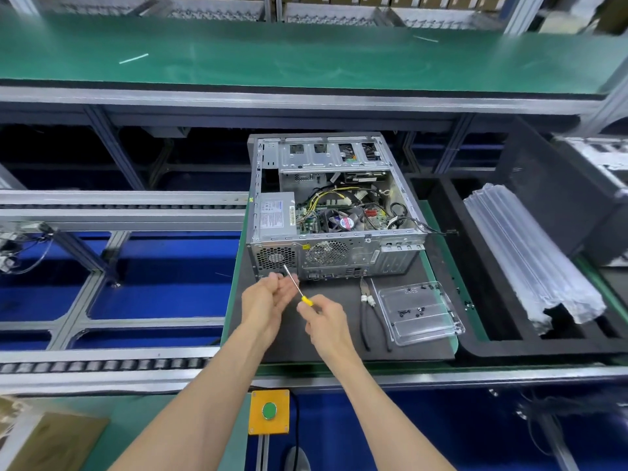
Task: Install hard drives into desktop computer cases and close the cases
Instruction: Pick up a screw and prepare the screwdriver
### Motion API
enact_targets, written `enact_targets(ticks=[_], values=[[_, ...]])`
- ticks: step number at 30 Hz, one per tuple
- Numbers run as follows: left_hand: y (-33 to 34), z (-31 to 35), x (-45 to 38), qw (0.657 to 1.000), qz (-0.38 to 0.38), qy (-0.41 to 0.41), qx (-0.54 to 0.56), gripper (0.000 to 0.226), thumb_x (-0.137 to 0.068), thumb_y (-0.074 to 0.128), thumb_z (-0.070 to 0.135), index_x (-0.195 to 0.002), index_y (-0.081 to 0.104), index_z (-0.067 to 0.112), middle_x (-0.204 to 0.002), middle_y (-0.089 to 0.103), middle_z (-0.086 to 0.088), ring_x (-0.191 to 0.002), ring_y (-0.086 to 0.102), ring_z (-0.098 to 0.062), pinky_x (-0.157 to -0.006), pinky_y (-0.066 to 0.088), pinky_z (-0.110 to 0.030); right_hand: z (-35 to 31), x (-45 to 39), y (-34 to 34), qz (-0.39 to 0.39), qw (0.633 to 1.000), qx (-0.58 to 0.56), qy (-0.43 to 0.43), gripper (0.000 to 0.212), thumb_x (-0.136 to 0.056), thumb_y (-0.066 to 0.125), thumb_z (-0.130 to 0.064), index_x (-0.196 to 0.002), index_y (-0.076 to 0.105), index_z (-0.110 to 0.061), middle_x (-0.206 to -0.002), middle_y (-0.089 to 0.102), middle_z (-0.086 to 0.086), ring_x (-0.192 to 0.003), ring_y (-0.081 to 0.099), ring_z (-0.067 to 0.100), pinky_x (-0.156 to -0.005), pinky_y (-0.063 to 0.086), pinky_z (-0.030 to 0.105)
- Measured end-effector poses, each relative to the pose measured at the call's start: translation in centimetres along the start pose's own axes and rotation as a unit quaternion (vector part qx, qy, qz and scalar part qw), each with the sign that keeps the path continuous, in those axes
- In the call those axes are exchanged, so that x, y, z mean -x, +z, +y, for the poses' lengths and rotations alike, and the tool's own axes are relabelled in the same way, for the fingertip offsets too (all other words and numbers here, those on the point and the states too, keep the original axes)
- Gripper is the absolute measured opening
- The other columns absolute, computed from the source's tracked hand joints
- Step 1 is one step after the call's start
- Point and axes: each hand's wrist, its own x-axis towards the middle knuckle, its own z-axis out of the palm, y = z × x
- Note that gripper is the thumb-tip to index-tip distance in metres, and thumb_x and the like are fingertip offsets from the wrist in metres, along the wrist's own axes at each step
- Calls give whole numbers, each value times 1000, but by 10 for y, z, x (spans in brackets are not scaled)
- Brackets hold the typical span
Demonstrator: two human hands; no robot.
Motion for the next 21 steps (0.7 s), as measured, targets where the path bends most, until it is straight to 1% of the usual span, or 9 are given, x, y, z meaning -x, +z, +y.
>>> enact_targets(ticks=[1, 2, 4, 8, 13, 15, 17, 19, 21], values=[[3, 5, -1, 999, -2, -18, 47, 17, -106, 50, 15, -103, 61, 3, -96, 77, -16, -84, 77, -18, -74, 63, -31, 2, 1, 1, -4, 1000, 13, -5, 17, -93, 60, -26, -77, 64, -20, -60, 54, -12, -54, 47, 6, -58, 39, 29], [6, 9, -1, 997, -8, -32, 76, 16, -104, 53, 18, -107, 62, 4, -98, 78, -13, -86, 77, -17, -72, 63, -29, 3, 1, 1, -6, 1000, 25, -9, 17, -94, 59, -27, -80, 66, -19, -64, 56, -10, -57, 48, 7, -61, 41, 31], [8, 14, 0, 994, -11, -49, 92, 19, -101, 60, 22, -112, 65, 6, -98, 78, -8, -86, 76, -14, -62, 61, -25, 3, 1, 0, -5, 999, 44, -20, 20, -95, 59, -27, -82, 68, -15, -66, 58, -6, -61, 49, 10, -64, 43, 33], [9, 16, 0, 997, 3, -45, 63, 20, -96, 67, 22, -108, 68, 7, -100, 78, -9, -86, 76, -15, -61, 59, -24, -2, 2, -2, -8, 996, 83, -35, 22, -92, 59, -29, -73, 64, -19, -61, 54, -7, -58, 49, 11, -58, 38, 29], [8, 15, -4, 999, -2, -47, 19, 21, -93, 71, 19, -106, 68, 2, -96, 78, -12, -84, 77, -20, -62, 60, -27, -2, 5, -5, 4, 992, 122, -38, 30, -95, 58, -30, -65, 55, -25, -61, 53, -8, -58, 48, 10, -56, 36, 30], [7, 18, -6, 999, 1, -48, -16, 20, -92, 72, 15, -103, 68, -1, -92, 78, -15, -82, 77, -23, -60, 61, -29, 0, 6, -7, 24, 981, 186, -46, 25, -95, 57, -36, -71, 57, -28, -64, 54, -10, -61, 49, 10, -57, 36, 31], [6, 22, -10, 996, 7, -57, -63, 18, -90, 74, 11, -99, 69, -4, -87, 77, -17, -78, 77, -26, -58, 60, -30, 1, 9, -7, 62, 958, 270, -75, 15, -95, 56, -39, -85, 63, -31, -70, 58, -13, -68, 54, 12, -59, 39, 32], [6, 24, -13, 992, 19, -74, -105, 18, -88, 76, 8, -95, 68, -7, -80, 76, -18, -71, 76, -26, -54, 59, -29, 4, 12, -6, 89, 951, 276, -113, 10, -95, 59, -36, -96, 67, -30, -74, 63, -11, -72, 59, 16, -64, 46, 33], [7, 21, -16, 987, 32, -92, -129, 17, -87, 76, 6, -91, 67, -8, -72, 74, -16, -62, 74, -24, -50, 58, -28, 8, 16, -2, 109, 957, 237, -128, 16, -94, 64, -31, -106, 70, -23, -81, 69, -4, -77, 63, 18, -70, 49, 34]])
